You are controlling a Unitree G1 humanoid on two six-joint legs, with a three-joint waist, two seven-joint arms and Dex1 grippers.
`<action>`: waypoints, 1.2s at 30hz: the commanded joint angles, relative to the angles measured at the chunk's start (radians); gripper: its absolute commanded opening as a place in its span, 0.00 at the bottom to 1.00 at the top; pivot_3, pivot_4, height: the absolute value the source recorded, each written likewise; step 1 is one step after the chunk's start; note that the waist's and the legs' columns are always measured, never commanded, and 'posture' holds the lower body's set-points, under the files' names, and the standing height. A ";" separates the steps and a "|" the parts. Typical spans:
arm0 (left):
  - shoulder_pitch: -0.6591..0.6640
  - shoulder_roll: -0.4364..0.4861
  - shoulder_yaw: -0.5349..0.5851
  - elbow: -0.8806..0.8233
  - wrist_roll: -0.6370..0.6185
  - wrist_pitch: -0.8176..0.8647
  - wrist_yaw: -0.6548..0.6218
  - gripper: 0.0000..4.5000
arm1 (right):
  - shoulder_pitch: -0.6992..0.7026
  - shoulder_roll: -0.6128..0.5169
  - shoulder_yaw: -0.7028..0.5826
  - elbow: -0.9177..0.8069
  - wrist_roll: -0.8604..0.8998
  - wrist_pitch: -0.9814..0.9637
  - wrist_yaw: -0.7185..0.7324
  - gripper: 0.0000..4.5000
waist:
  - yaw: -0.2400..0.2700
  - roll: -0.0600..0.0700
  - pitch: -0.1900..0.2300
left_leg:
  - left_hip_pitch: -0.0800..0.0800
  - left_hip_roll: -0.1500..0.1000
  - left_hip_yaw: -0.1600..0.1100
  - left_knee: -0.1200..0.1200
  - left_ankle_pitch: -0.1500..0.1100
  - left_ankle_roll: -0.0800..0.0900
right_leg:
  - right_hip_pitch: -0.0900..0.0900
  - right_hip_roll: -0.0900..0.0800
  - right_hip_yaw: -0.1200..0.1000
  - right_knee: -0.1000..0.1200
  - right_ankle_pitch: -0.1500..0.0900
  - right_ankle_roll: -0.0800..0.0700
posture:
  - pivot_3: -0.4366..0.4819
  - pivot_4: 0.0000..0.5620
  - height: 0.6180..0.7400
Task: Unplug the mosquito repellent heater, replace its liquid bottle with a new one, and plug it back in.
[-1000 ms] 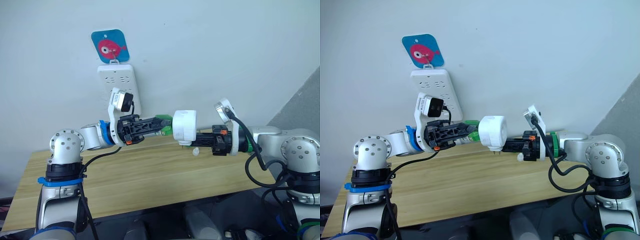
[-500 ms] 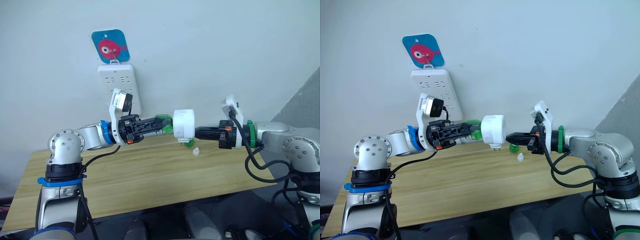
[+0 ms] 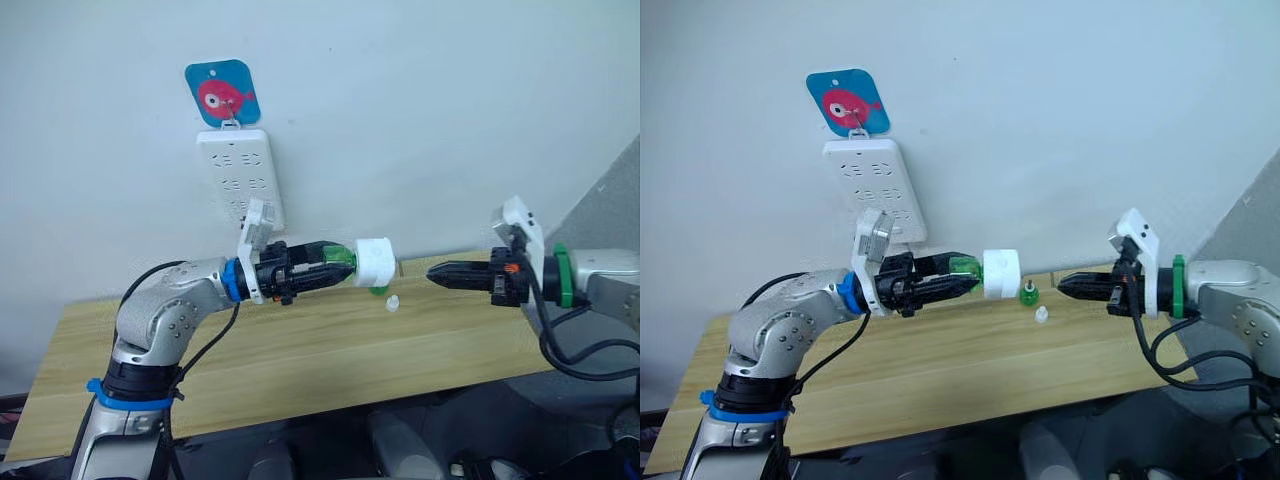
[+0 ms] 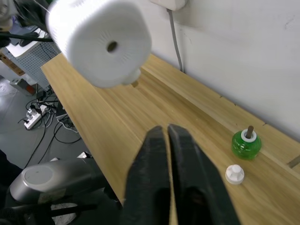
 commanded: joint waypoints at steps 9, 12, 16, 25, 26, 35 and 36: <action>0.000 0.026 -0.023 0.008 0.076 -0.110 -0.107 0.52 | 0.034 -0.111 0.059 -0.160 -0.234 -0.311 0.163 0.99 | -0.004 0.000 0.000 | 0.001 0.000 0.001 0.000 -0.001 0.002 | 0.000 0.000 0.001 0.000 -0.001 0.001 | 0.22 0.17 1.00; -0.008 0.032 -0.021 0.006 0.058 -0.082 -0.113 0.52 | 0.021 -0.077 0.130 -0.172 -0.372 -0.463 0.153 1.00 | -0.004 0.000 0.000 | 0.001 0.000 0.001 0.000 -0.001 0.002 | 0.000 0.000 0.001 -0.001 -0.001 0.002 | 0.21 0.18 1.00; -0.013 0.034 -0.019 -0.001 0.055 -0.063 -0.120 0.52 | -0.001 -0.013 0.204 -0.165 -0.480 -0.542 0.112 1.00 | -0.008 0.000 0.000 | 0.001 0.000 0.001 0.000 -0.001 0.002 | 0.000 0.000 0.001 0.000 -0.001 0.002 | 0.21 0.18 1.00; -0.026 0.024 -0.022 -0.007 0.059 -0.053 -0.115 0.52 | -0.081 0.072 0.255 -0.176 -0.471 -0.459 0.112 1.00 | -0.009 0.000 0.000 | 0.001 0.001 0.001 0.000 -0.001 0.002 | 0.000 0.000 0.000 0.000 0.000 0.000 | 0.22 0.17 1.00; -0.026 0.023 -0.022 -0.009 0.059 -0.053 -0.115 0.52 | -0.089 0.086 0.254 -0.178 -0.464 -0.443 0.105 1.00 | -0.009 0.000 0.000 | 0.001 0.001 0.001 0.000 -0.001 0.002 | 0.000 0.000 0.000 0.000 0.000 0.000 | 0.22 0.17 1.00; -0.039 0.010 -0.029 -0.010 0.059 -0.053 -0.109 0.52 | -0.163 0.182 0.291 -0.163 -0.433 -0.337 0.083 1.00 | -0.010 0.000 0.000 | 0.001 0.001 0.000 0.000 -0.001 0.002 | 0.000 0.000 0.000 0.000 0.000 -0.001 | 0.22 0.17 1.00; -0.041 0.008 -0.030 -0.010 0.060 -0.054 -0.108 0.52 | -0.167 0.187 0.298 -0.160 -0.437 -0.336 0.086 1.00 | -0.009 0.000 0.000 | 0.001 0.001 0.000 0.000 -0.001 0.002 | 0.000 0.000 0.000 0.000 0.000 -0.001 | 0.22 0.17 1.00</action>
